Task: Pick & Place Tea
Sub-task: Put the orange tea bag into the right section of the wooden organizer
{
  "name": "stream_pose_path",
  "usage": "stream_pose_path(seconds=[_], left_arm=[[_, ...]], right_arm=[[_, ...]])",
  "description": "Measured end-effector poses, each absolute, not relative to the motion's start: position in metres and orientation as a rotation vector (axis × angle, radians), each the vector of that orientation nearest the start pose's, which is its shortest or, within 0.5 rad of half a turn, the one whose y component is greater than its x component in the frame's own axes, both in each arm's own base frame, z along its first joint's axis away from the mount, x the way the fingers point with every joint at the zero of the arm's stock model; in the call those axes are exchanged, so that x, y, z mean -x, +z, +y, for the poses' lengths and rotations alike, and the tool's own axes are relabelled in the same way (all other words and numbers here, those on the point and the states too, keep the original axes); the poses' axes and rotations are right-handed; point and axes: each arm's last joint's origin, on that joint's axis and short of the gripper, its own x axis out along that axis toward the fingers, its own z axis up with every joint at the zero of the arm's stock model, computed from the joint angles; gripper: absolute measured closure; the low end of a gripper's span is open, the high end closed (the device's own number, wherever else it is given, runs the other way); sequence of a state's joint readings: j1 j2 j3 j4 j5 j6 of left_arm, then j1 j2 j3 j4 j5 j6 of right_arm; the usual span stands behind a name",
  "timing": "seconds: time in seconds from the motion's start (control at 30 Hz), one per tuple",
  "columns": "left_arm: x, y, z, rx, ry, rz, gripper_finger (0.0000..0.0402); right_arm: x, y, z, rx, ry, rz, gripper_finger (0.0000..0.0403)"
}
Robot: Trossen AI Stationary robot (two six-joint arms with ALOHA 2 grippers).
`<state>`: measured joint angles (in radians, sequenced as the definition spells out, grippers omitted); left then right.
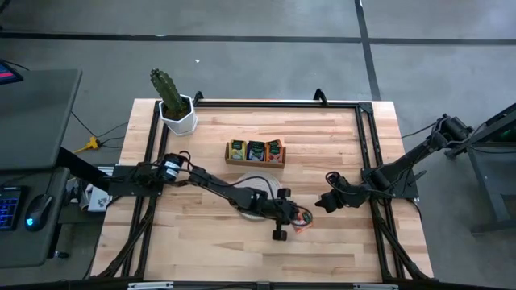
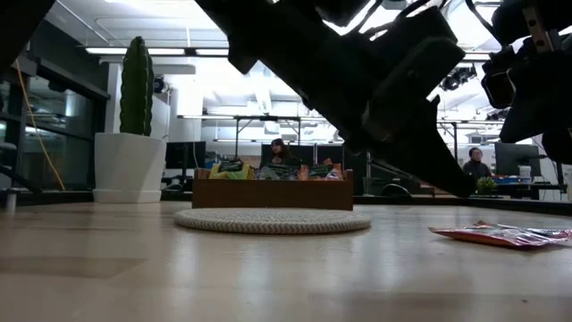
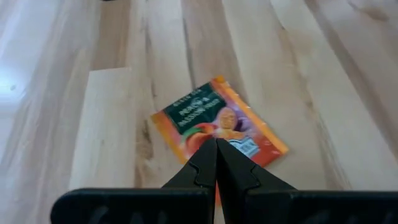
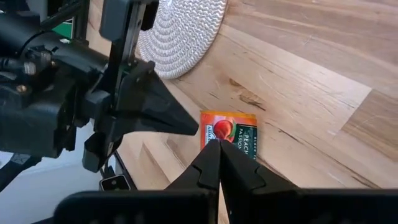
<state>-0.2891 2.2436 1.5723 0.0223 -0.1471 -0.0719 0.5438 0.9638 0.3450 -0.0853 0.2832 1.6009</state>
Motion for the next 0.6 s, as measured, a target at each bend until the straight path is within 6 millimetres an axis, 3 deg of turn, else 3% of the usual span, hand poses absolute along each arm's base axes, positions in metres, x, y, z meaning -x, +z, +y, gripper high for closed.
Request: stream_pose_path(seconds=[0.1, 0.23, 0.6], left_arm=[[-0.471, 0.145, -0.137, -0.072, -0.117, 0.642, 0.0401], [-0.472, 0.128, -0.136, -0.068, -0.119, 0.682, 0.0401], [-0.47, 0.128, -0.135, -0.071, -0.11, 0.712, 0.0401]], right_arm=[[-0.155, 0.165, 0.084, -1.253, -0.311, 0.673, 0.0401], [-0.155, 0.165, 0.084, -1.256, -0.313, 0.673, 0.0399], [-0.155, 0.165, 0.084, -1.265, -0.319, 0.678, 0.0393]])
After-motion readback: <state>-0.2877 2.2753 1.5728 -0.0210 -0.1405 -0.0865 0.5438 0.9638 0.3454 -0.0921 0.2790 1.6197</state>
